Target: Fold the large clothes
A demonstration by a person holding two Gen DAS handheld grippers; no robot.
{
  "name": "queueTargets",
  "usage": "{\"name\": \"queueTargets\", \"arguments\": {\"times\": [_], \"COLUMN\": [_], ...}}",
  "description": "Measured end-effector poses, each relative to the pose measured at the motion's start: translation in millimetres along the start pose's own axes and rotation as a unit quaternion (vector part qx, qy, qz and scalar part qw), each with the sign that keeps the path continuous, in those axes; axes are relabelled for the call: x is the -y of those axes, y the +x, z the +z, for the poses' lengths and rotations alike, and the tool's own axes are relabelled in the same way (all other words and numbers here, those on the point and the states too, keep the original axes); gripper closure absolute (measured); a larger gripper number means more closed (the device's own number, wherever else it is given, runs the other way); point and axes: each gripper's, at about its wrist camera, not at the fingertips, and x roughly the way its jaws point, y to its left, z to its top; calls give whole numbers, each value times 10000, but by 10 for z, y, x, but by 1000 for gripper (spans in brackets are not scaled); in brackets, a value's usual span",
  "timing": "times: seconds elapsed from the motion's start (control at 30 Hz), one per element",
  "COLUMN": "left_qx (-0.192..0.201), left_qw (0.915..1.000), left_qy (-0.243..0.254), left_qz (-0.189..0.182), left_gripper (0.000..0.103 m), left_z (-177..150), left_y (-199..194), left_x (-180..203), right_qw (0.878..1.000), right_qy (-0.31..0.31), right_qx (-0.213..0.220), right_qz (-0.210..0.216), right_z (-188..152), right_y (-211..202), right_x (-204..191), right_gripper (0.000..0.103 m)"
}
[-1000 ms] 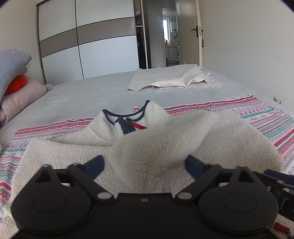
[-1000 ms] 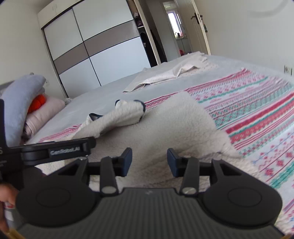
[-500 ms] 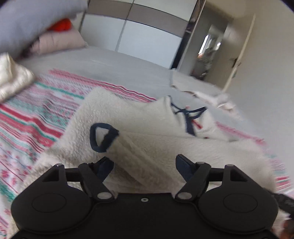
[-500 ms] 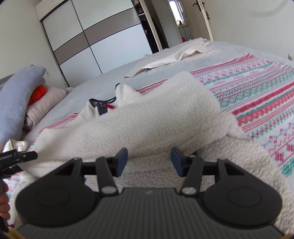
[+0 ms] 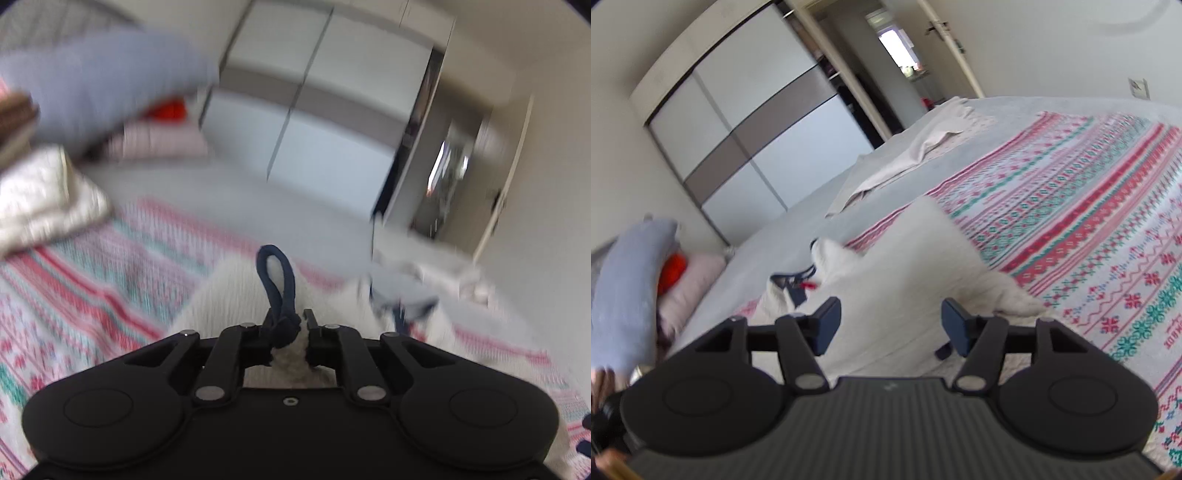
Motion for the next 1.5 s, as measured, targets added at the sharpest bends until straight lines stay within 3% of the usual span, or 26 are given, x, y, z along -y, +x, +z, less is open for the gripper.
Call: {"name": "queueTargets", "arguments": {"times": [0.07,0.17,0.2,0.3,0.37,0.4,0.47,0.53,0.57,0.63,0.7,0.8,0.87,0.9,0.93,1.0,1.17,1.27,1.5], "left_qx": [150,-584,-533,428,866,897,579,-96,-575,-1135,-1240,-1333,-1434,-1533,-1610,-1736,-1970,-2017,-2218], "left_qw": [9962,9827,9827,9782,9762,9795,9891,9920,9889,9824,9805,9717,9697,9696,9701,9703,9683,9703,9711], "left_qy": [593,1229,1190,1184,1147,1094,1073,1207,1334,1381,1409,1776,1793,1742,1692,1639,1534,1328,842], "left_qz": [612,1260,1315,1653,1626,1433,827,360,316,542,588,799,832,772,653,385,35,-129,-277], "left_gripper": [85,81,76,64,63,63,63,63,63,64,61,61,59,52,41,26,19,9,6], "left_z": [-84,-206,-219,-226,-181,-145,-116,-159,-220,-351,-474,-468,-397,-363,-326,-252,-112,-74,-52], "left_y": [85,360,343,119,12,1,41,185,302,495,569,594,533,461,382,189,-361,-680,-1228], "left_x": [89,112,84,72,78,62,58,87,112,52,22,170,212,221,216,198,104,-16,-507], "right_qw": [9998,9991,9990,9992,9984,9974,9960,9952,9947,9922,9878,9860,9866,9879,9894,9918,9917,9887,9765], "right_qy": [116,17,-23,-164,-407,-552,-760,-857,-885,-982,-1080,-1267,-1299,-1226,-1117,-916,-618,-640,-747], "right_qx": [-82,-111,-82,89,162,161,129,43,-15,-307,-672,-643,-638,-690,-752,-849,-1118,-1335,-2016], "right_qz": [-125,-398,-429,-351,-355,-431,-460,-472,-516,-703,-903,-876,-757,-646,-542,-286,143,220,142], "right_z": [0,-12,-8,28,46,47,25,-8,-26,-59,-107,-151,-129,-95,-54,30,195,208,17], "right_y": [53,112,119,107,123,148,208,281,320,429,541,512,423,365,300,148,-283,-539,-1030], "right_x": [89,130,127,85,14,-27,-75,-90,-85,-49,2,-13,-32,-15,14,89,293,410,800], "right_gripper": [43,43,43,44,60,63,65,65,65,68,77,77,70,67,56,52,32,19,14]}}
